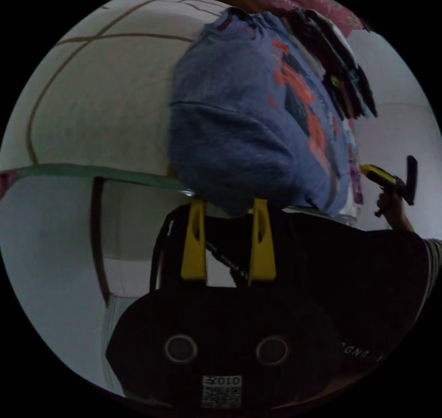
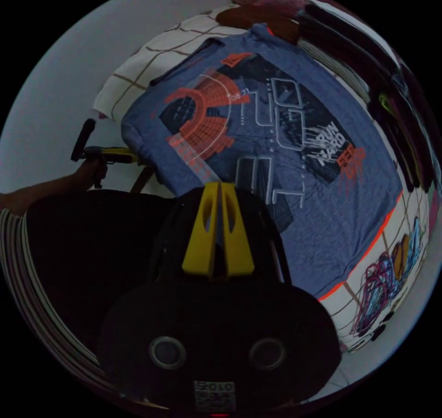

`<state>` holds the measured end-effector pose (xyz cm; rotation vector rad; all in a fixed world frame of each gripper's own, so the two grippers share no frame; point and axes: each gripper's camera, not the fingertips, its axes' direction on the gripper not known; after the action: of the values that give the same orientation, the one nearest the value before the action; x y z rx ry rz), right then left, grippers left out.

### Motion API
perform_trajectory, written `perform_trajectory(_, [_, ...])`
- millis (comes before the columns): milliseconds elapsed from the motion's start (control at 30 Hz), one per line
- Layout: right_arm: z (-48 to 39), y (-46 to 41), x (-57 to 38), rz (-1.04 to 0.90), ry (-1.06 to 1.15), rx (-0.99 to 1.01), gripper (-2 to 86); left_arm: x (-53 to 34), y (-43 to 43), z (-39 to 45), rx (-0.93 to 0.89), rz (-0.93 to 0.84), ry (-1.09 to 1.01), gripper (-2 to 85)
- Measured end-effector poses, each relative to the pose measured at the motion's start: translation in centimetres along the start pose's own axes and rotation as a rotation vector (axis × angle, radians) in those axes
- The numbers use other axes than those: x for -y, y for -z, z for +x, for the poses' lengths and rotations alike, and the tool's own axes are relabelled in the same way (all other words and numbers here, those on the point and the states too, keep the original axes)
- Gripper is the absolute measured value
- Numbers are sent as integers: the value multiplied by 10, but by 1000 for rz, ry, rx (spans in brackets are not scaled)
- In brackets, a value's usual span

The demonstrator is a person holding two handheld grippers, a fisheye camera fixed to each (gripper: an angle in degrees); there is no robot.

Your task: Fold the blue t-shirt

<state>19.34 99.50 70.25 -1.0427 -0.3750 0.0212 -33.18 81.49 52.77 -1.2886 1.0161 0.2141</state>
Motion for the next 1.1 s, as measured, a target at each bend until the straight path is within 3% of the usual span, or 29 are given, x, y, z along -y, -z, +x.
perform_trajectory(267, [-21,-16,24,12,42,-30,27,3,21,12,-126,66,-56,13])
perform_trajectory(367, [-26,-23,26,24,29,-29,27,21,31,20,-268,-74,-75,11])
perform_trajectory(533, [-29,-29,24,62,-3,-37,27,97,65,55,-439,-193,-23,29])
perform_trajectory(633, [-26,-34,26,78,-36,-36,28,163,81,87,-420,-79,-41,67])
perform_trajectory(767, [-26,-38,32,110,-64,-49,32,206,93,126,-212,-10,-174,107])
perform_trajectory(933, [-39,-57,41,153,0,-28,59,190,86,159,214,-30,-417,135])
perform_trajectory(1100, [-65,-91,67,138,110,34,77,184,61,172,384,-143,-582,149])
